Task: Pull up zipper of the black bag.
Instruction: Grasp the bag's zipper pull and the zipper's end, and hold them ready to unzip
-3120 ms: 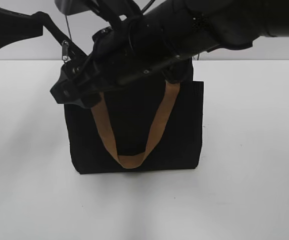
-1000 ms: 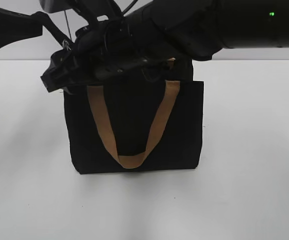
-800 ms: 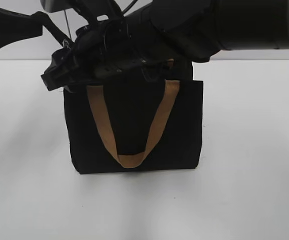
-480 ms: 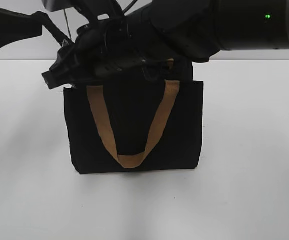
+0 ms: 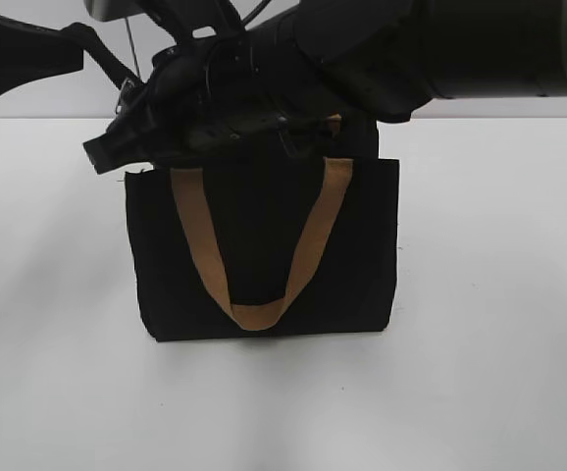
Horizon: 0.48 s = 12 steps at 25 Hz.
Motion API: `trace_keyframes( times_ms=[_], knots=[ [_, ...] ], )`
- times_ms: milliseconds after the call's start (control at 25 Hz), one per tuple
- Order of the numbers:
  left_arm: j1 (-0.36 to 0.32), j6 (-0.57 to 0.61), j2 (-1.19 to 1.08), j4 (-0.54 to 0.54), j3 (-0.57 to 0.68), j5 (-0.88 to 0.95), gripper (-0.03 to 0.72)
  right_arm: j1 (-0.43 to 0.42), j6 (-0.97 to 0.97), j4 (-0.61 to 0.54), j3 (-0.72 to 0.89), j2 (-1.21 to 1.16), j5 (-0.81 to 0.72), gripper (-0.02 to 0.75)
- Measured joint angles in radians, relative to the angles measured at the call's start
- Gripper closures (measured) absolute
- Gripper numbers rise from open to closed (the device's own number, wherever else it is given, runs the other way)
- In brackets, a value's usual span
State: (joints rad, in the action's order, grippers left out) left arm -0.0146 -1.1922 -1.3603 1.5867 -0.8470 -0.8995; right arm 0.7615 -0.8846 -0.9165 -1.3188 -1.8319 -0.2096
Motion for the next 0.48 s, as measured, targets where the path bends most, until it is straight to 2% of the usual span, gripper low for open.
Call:
trace_keyframes(
  times_ms=[160,480],
  knots=[
    [0.000,0.000,0.000,0.000,0.000,0.000,0.667,0.000,0.000,0.000,0.000,0.000,0.000,0.735],
    [0.000,0.000,0.000,0.000,0.000,0.000,0.667,0.000,0.012,0.001,0.000,0.000,-0.027,0.738]
  ],
)
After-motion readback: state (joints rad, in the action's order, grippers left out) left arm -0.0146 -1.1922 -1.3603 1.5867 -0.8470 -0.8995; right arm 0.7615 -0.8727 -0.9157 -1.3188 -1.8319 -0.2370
